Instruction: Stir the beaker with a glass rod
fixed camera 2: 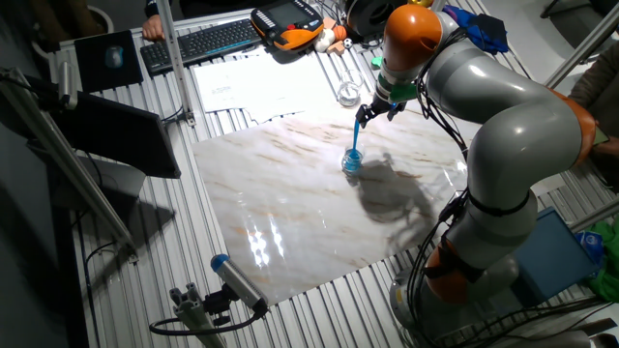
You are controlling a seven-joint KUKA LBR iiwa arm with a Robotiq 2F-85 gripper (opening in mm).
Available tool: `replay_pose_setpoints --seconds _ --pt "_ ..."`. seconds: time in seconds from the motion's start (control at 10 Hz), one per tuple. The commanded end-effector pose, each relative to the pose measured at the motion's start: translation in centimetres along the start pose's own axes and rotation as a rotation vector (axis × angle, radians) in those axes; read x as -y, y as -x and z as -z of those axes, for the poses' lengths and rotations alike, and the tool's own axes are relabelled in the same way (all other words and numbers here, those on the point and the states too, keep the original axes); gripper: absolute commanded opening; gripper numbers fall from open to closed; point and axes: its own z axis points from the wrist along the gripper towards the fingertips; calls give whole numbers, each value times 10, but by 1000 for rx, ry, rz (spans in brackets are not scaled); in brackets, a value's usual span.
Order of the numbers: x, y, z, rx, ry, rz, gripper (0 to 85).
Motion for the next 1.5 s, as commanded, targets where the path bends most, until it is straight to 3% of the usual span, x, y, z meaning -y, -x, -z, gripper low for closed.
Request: replay_pose_setpoints --seconds 0.0,1.2,1.4 --pt "0 0 0 -243 -25 100 0" --pt "0 -1 0 -228 -25 81 0" --pt "0 -1 0 -230 -16 130 0"
